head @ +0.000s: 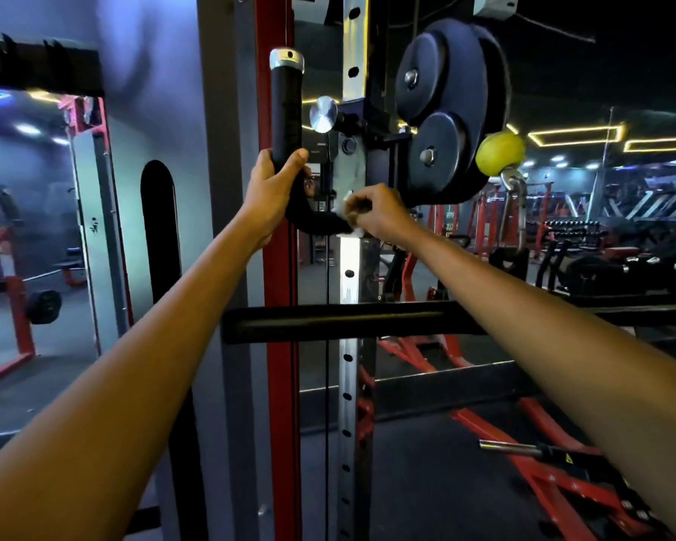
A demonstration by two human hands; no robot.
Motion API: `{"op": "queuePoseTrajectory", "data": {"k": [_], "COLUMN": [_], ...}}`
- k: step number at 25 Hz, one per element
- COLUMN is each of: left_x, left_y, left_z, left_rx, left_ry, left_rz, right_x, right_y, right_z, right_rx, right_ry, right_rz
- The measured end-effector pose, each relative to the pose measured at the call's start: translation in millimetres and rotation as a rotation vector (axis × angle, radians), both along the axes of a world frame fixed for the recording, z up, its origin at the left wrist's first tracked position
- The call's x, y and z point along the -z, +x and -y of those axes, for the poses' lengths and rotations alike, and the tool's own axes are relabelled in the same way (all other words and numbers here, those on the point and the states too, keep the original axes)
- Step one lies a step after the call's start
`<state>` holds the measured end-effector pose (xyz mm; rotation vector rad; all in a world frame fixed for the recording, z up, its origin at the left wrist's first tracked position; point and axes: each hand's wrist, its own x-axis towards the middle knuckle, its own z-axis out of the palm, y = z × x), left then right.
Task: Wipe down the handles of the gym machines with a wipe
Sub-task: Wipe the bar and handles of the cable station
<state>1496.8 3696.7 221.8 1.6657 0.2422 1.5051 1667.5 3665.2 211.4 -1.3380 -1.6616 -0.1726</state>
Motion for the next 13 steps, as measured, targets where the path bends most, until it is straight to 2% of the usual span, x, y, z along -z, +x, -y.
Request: {"op": "queuePoseTrajectory", "data": {"k": [1,3,6,8,11,13], "left_x": [0,1,2,1,0,1], "left_y": [0,0,1,1,1,1], "left_z": [1,5,9,11,9,5], "left_rx": [-0.006,-0.023,-0.036,-0.038,-0.042,-0.024], "left_ry": [-0.002,0.000,-0.004,-0.009,-0.011,-0.008], "left_rz": [-0.007,-0.023,-0.021,-0.025,-0.029,-0.029], "right_x": [0,4,8,10,13,14], "right_y": [0,-1,-1,-2,-6,-10], "right_z": [2,7,7,5,0,-4], "right_rx": [0.039,-0.015,-0.202,-0.198,-0.190,-0.272], "right_ry": [-0.015,-0.072,-0.292,-0.435,-0.486,-0.456], "right_rz": [-0.044,-0.218,-0.794,-1.073,-1.223,-1.333]}}
